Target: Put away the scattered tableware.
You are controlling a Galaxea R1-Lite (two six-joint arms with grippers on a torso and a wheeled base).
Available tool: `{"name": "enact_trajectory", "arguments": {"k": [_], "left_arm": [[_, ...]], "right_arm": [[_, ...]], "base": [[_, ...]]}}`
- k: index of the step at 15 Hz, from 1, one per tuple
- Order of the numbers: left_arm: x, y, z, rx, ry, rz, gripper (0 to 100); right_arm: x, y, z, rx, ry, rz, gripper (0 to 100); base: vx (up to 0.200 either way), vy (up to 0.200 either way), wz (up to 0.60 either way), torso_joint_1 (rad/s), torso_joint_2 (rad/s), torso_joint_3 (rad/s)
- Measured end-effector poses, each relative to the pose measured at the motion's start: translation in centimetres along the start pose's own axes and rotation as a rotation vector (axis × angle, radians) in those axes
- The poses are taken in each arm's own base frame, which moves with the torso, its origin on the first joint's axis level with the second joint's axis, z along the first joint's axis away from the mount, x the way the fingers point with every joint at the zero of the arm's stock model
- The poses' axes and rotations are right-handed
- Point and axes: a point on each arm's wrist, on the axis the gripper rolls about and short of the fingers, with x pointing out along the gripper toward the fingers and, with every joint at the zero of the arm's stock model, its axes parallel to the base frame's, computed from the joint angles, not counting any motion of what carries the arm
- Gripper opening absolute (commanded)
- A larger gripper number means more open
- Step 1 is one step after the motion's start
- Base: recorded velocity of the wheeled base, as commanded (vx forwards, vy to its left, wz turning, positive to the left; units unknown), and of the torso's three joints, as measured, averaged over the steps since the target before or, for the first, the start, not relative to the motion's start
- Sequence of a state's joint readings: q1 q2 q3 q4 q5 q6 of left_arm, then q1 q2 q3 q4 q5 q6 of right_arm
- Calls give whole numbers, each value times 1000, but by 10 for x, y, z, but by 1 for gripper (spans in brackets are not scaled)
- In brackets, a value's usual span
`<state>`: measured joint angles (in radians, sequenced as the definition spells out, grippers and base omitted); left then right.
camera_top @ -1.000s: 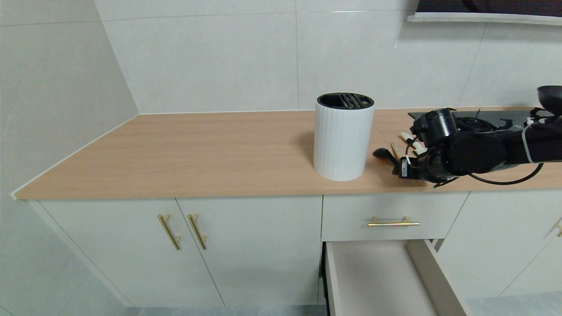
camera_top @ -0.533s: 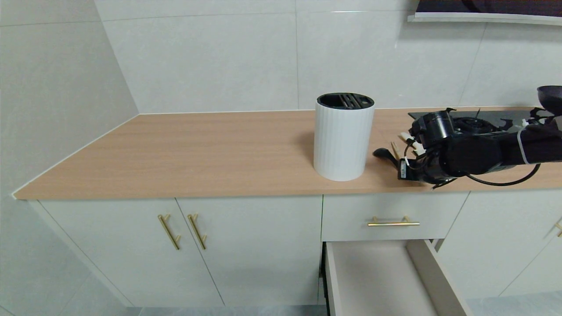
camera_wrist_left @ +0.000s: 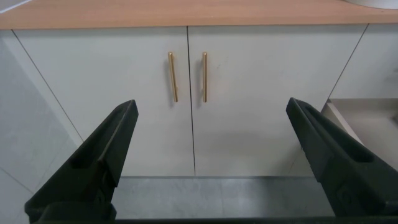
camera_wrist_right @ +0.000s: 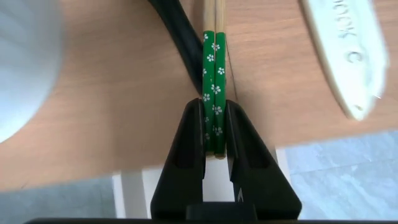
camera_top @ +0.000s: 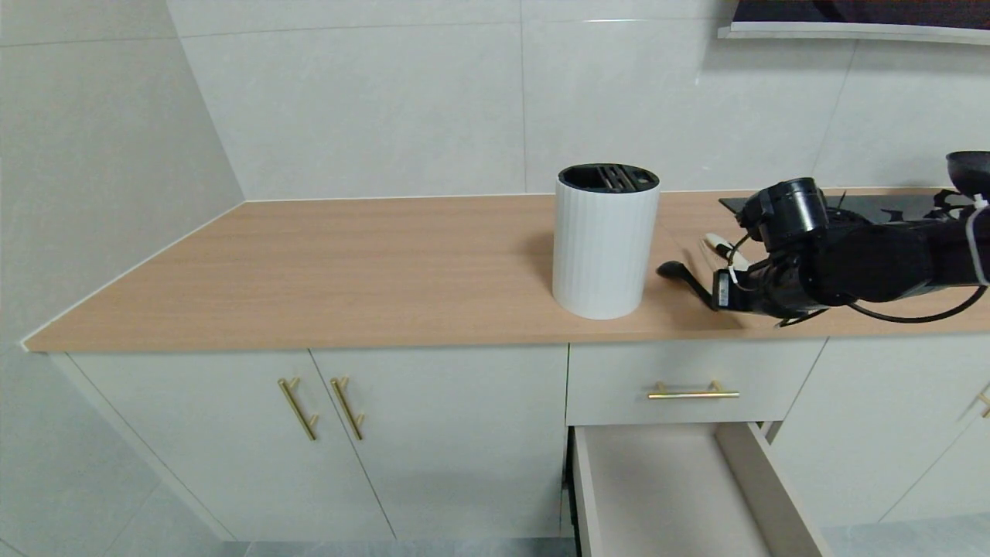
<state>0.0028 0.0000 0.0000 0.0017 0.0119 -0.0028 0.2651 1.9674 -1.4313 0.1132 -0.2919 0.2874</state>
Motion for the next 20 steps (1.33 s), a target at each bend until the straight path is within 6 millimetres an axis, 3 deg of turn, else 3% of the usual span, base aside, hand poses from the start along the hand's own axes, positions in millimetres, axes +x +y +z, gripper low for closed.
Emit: {"name": "enact_trajectory", "arguments": {"k": [3, 8, 12, 15, 20], "left_arm": [[0, 0, 0, 0, 0, 0, 100], [0, 0, 0, 0, 0, 0, 100], [0, 0, 0, 0, 0, 0, 100], [0, 0, 0, 0, 0, 0, 100], [0, 0, 0, 0, 0, 0, 100]], "right_arm": [[-42, -3, -6, -15, 7, 29, 0], [-141, -32, -25, -60, 115, 96, 0], [-200, -48, -43, -119, 237, 352, 0], [-212, -53, -50, -169, 238, 396, 0], [-202, -44, -67, -245, 312, 416, 0]], "base": [[0, 0, 0, 0, 0, 0], [0, 0, 0, 0, 0, 0], [0, 0, 0, 0, 0, 0], [0, 0, 0, 0, 0, 0], [0, 0, 0, 0, 0, 0]]}}
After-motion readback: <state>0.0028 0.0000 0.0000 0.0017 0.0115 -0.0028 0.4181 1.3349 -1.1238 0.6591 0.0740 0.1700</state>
